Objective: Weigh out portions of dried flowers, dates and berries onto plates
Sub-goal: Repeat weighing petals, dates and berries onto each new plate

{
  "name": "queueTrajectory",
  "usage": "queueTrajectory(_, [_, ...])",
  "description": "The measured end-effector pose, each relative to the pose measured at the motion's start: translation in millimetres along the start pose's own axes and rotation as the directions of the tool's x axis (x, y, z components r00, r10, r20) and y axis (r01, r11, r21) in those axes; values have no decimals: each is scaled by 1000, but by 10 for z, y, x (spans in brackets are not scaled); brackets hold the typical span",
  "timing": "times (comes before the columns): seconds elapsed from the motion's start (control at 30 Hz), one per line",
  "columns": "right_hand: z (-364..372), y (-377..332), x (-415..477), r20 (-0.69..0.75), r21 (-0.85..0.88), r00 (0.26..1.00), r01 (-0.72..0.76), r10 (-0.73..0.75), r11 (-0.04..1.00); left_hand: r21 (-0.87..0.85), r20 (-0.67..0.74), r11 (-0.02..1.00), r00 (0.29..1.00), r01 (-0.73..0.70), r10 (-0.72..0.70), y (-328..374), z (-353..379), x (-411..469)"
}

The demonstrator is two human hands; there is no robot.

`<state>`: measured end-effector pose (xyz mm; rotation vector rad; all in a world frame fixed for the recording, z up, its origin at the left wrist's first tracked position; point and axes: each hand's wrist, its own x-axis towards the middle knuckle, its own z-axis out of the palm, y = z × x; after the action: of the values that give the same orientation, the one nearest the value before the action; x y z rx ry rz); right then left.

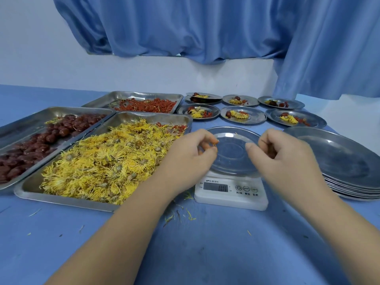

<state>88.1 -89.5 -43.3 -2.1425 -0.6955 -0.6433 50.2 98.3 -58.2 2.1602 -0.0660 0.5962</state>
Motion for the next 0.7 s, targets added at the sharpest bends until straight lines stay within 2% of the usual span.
queueTrajectory(0.1, [139,-52,-7,-43,-43,998,52,-53,998,51,2,998,999,-36,36,-17,-2,-6])
queueTrajectory(0.23, [247,29,-226,69,-127,982,182,-174,975,180,-10,981,998,-66,69,-9,-95,19])
queueTrajectory(0.3, [247,75,-280,126,-121,971,221,-205,968,207,-76,977,995,-50,67,13,-220,27])
queueTrajectory(0.37, [244,109,-268,165,-107,964,229,-210,968,146,-190,989,981,-4,32,35,-409,22])
queueTrajectory(0.43, [240,131,-223,166,-75,966,214,-200,974,141,-229,989,973,49,-15,29,-632,0])
queueTrajectory(0.57, [210,169,-188,177,-26,964,206,-199,978,429,-69,894,991,130,-111,-74,-1079,-40])
queueTrajectory(0.7, [202,167,-191,192,6,962,198,-196,980,653,182,753,950,76,-253,-190,-1255,-65])
